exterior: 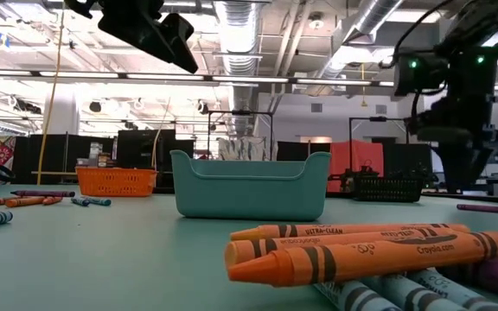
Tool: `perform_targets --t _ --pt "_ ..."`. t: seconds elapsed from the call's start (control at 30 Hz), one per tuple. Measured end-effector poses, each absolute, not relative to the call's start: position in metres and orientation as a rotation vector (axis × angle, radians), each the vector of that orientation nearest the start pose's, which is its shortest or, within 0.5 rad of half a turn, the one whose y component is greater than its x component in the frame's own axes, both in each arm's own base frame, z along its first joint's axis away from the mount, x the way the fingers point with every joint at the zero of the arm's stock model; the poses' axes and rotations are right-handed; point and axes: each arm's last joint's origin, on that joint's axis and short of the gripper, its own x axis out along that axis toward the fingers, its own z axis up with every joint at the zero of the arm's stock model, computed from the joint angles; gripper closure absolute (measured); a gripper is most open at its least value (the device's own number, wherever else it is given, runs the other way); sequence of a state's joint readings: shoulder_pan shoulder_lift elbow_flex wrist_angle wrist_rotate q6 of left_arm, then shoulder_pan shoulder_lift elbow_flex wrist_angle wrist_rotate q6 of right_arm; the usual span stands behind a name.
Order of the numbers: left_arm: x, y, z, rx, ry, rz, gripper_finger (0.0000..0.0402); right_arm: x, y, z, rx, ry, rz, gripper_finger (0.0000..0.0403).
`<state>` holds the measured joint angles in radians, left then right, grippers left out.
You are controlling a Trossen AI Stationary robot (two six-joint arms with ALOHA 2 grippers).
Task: Sort crayons
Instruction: Put the violet crayon into the black bin
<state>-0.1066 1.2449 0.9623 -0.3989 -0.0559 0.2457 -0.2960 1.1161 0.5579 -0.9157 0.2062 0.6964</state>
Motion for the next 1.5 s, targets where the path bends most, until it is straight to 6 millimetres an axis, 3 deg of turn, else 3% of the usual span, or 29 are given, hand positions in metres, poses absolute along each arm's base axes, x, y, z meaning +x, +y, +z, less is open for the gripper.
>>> perform_targets --t 0.37,0.47,0.73,0.9,1.2,1.37,1.5 --pt "0.261 -0.026 0.282 0.293 0.676 -0.135 0.0141 0.162 -0.038 0.134 0.601 1.411 -0.881 0.022" --pt "0.261 -0.026 0.282 0.305 0.675 -0.139 0.0141 0.166 -0.035 0.13 0.572 1.427 -0.868 0.0251" --pt "0.261 -0.026 0.282 0.314 0.673 -0.141 0.0141 0.167 -0.034 0.132 0.581 1.415 -0.814 0.0387" --pt "0.261 -0.026 0.282 0.318 0.673 -0.143 0.0141 0.164 -0.035 0.137 0.602 1.374 -0.792 0.0394" --pt "0.264 -0.027 0.285 0.328 0.631 -0.141 0.0141 0.174 -0.031 0.167 0.584 1.159 -0.635 0.0401" --pt "0.267 -0.027 0.289 0.34 0.577 -0.137 0.0141 0.187 -0.026 0.198 0.499 0.936 -0.51 0.0402" --pt "0.268 -0.027 0.29 0.343 0.557 -0.134 0.0141 0.192 -0.027 0.223 0.381 0.806 -0.515 0.0402"
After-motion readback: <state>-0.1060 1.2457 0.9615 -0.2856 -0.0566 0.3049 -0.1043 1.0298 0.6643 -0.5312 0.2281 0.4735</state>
